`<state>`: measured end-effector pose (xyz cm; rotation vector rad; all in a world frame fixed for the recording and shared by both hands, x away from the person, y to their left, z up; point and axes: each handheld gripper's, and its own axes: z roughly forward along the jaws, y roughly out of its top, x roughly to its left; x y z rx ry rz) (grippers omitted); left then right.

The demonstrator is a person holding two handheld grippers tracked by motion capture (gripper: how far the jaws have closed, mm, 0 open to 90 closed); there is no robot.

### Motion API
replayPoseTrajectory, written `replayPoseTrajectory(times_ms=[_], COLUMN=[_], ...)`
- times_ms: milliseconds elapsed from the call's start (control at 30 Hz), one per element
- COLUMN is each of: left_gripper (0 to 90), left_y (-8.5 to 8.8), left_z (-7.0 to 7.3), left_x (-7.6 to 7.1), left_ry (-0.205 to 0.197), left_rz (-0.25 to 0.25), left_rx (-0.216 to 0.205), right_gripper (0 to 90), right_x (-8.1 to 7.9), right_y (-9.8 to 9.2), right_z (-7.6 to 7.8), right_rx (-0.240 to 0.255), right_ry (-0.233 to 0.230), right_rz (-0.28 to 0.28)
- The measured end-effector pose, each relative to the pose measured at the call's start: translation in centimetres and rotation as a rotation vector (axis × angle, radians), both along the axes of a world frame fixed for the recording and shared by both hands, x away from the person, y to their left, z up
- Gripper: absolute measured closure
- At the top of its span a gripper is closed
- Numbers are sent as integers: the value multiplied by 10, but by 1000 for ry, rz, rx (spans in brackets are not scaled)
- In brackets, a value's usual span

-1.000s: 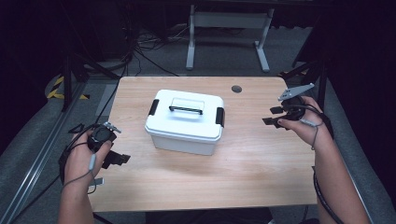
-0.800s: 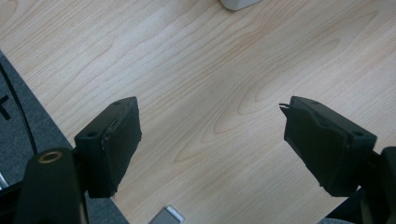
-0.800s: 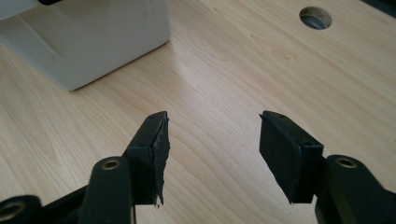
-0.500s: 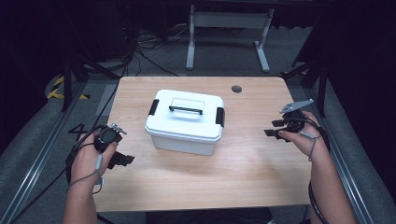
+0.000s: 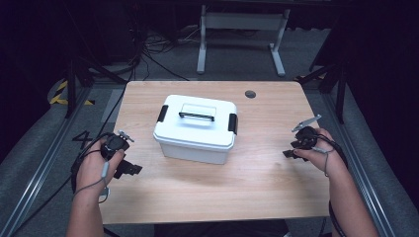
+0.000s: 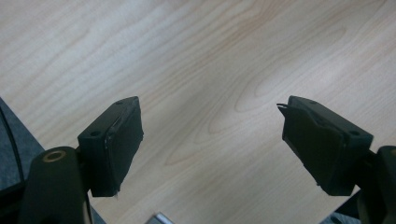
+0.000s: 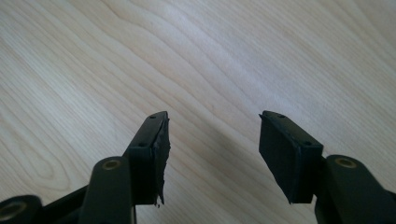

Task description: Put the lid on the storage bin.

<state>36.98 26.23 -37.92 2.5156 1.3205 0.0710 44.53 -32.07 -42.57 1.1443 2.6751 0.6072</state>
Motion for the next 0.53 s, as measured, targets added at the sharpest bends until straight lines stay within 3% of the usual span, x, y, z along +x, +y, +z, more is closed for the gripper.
replayPoseTrajectory(times_ms=[100,300,533], left_gripper=[209,206,198], left_y=[-1,0,-2], left_z=[-3,-5,-5], left_x=[1,2,2], left_ry=[23,24,13], left_rz=[2,-5,-6], left_rx=[7,16,7], right_gripper=[465,486,477], right_x=[-1,-2,-2], right_y=[-3,-7,-8], right_z=[-2,-7,-7], right_rx=[-17,-61,-46], right_ry=[15,63,51], right_rz=[-7,-15,-23])
